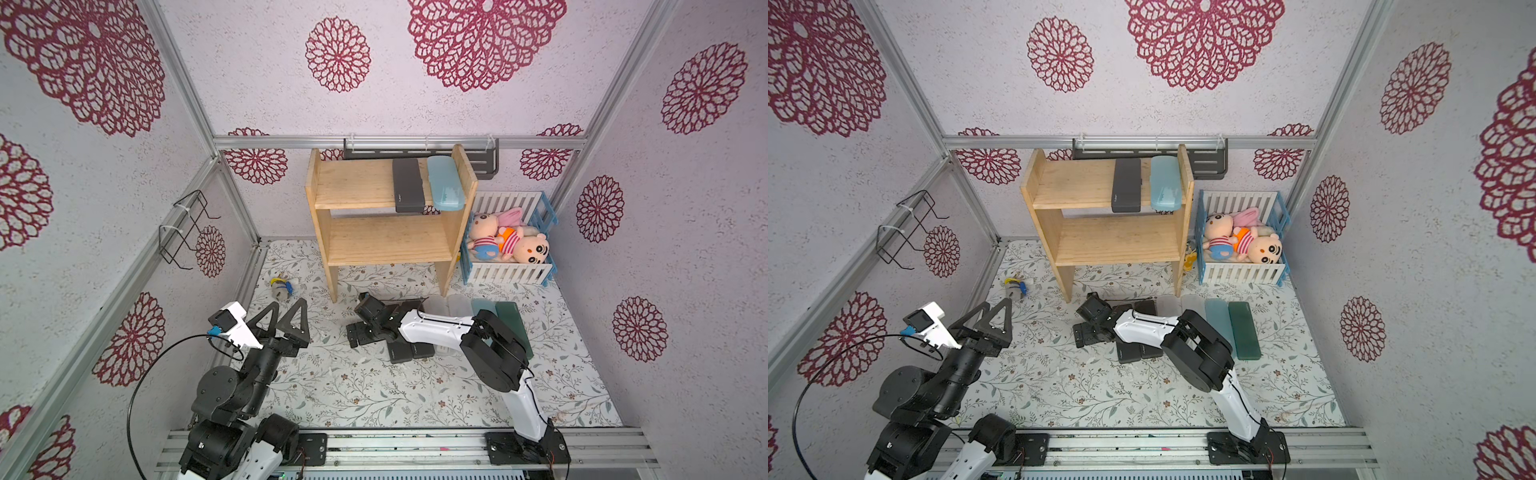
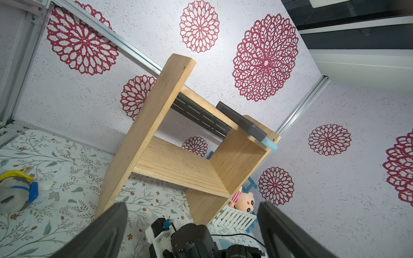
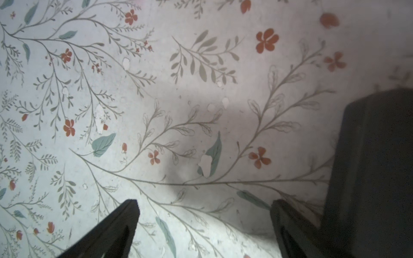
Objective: Remove the pencil cases from the shelf
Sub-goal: Place the pencil case at the center of the board, then pick up the pencil case from the shelf.
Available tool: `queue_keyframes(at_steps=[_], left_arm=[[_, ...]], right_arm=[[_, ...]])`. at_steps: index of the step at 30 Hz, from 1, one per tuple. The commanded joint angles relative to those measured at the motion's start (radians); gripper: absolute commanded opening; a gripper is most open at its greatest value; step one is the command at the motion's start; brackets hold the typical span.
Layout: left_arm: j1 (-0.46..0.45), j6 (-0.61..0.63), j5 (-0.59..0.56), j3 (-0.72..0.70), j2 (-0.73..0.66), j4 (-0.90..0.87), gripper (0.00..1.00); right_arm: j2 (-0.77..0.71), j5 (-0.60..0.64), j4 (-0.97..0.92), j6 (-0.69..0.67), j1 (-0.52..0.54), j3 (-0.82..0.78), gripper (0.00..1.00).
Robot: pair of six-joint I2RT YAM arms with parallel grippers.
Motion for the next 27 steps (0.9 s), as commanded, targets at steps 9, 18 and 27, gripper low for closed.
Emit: queue_keyframes(at_steps=[9,18,27], left_arm=[[-0.003,-0.222,0.093,0.078,0.123,0.186,0.97],[-0.016,-0.480,0.284,0.299,0.541,0.300,0.97],[-0.110,-0.492,0.259,0.582,0.872,0.272,0.97]], right_arm=[[-0.483,0.006,0.352,-0.071,-0.063,-0.273,0.99],[-0.995,0.174,0.203,-0.090,-0.128,-0.586,0.99],[-1.334,0.170,-0.088,-0.024,-0.301,-0.662,0.99]])
